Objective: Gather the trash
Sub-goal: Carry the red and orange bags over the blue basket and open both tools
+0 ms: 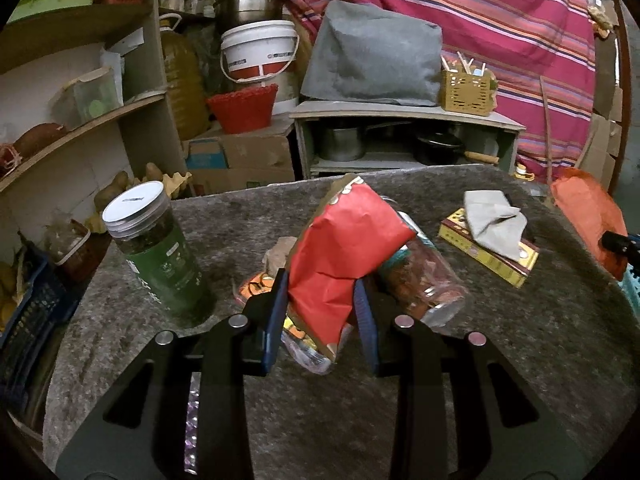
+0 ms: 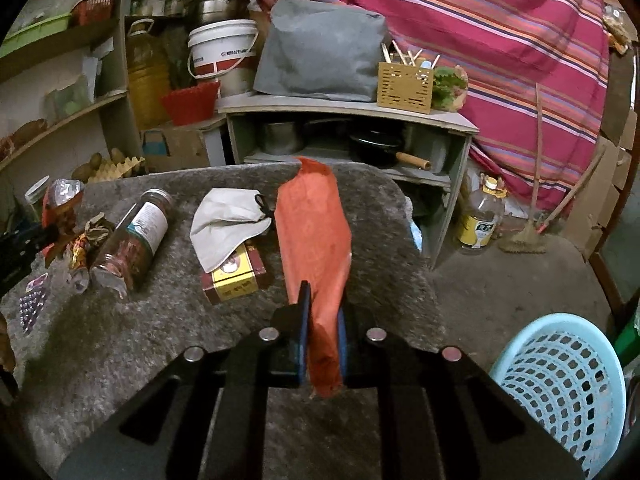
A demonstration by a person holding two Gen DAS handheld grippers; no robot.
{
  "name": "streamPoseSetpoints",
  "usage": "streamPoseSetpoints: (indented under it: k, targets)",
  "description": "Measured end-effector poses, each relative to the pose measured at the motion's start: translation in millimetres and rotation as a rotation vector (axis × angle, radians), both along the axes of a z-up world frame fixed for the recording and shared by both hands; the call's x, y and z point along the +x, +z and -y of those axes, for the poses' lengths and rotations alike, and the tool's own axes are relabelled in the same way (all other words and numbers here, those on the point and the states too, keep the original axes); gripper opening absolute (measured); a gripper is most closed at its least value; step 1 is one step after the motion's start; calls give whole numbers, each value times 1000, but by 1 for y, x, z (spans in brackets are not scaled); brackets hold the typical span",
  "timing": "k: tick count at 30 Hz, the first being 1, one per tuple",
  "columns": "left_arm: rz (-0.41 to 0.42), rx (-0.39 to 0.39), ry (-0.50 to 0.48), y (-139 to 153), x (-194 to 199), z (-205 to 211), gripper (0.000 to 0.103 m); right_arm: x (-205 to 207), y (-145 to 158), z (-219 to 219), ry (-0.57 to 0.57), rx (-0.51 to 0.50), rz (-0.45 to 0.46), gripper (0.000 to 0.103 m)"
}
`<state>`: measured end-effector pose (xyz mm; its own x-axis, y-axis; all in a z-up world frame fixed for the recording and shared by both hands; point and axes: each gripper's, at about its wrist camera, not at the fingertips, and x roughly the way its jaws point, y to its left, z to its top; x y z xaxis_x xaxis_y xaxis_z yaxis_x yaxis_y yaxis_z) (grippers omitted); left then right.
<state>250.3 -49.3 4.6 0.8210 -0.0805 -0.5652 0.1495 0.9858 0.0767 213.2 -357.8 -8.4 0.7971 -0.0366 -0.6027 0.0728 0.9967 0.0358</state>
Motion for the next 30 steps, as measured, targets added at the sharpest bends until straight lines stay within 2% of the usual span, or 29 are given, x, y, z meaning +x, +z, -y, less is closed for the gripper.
streamPoseSetpoints:
  k: [8,11,15,21,26,30]
  targets:
    - [12,-3,-42,11,-18,25,30,-24,16,20,-12,17,36,12]
    - [23,13,-67,16,-26,44,30,-36,21,35,-34,21,49,12]
    - [27,-4,-109,22,-35,76,30,-56,29,65,-77,38,67,12]
    - [39,-20,-199,25,-48,144,30,-88,32,116,-181,41,76,12]
    - [48,-25,-305,24,-70,216,30,-116,30,158,-283,15,70,12]
    - [30,-42,-384,18,-88,265,30,-135,26,191,-339,36,65,12]
